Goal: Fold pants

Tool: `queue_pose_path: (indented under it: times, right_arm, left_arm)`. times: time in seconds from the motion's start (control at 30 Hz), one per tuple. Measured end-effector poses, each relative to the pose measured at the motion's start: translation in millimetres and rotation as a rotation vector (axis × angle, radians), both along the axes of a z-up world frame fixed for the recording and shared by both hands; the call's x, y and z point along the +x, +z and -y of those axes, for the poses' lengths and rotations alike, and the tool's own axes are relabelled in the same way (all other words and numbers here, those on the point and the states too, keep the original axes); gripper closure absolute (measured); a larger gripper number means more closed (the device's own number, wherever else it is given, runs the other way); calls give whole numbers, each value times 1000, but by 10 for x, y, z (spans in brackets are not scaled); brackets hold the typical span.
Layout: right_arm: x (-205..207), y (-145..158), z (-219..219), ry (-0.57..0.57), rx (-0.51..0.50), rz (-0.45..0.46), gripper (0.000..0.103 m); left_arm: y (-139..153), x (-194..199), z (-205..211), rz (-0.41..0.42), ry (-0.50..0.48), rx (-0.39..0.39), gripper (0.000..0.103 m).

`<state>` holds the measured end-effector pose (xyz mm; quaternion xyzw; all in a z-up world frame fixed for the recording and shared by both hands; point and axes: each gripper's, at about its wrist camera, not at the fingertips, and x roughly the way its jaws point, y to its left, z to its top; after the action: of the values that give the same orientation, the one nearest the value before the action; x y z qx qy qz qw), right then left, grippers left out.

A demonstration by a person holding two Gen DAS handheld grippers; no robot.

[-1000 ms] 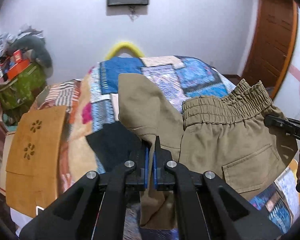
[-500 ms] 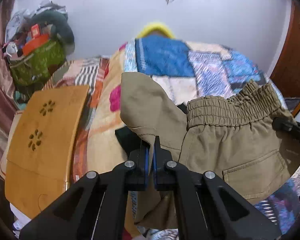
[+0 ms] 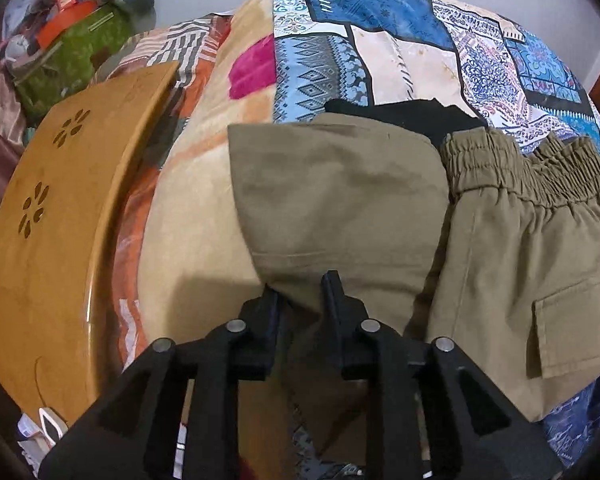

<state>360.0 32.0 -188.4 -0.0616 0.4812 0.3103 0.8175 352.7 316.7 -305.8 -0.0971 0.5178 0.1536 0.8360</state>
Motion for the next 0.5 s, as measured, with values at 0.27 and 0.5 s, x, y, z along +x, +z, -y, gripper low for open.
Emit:
queue_pose_path:
  times: [0.27, 0.5]
  right_arm:
    - [-251, 420, 210, -13, 46, 62, 75]
    - [-788, 1122, 519, -34, 174, 176, 70]
  left_arm:
    - [500, -333, 203, 26, -33, 11, 72]
    - [1551, -929, 657, 232, -94, 75, 66]
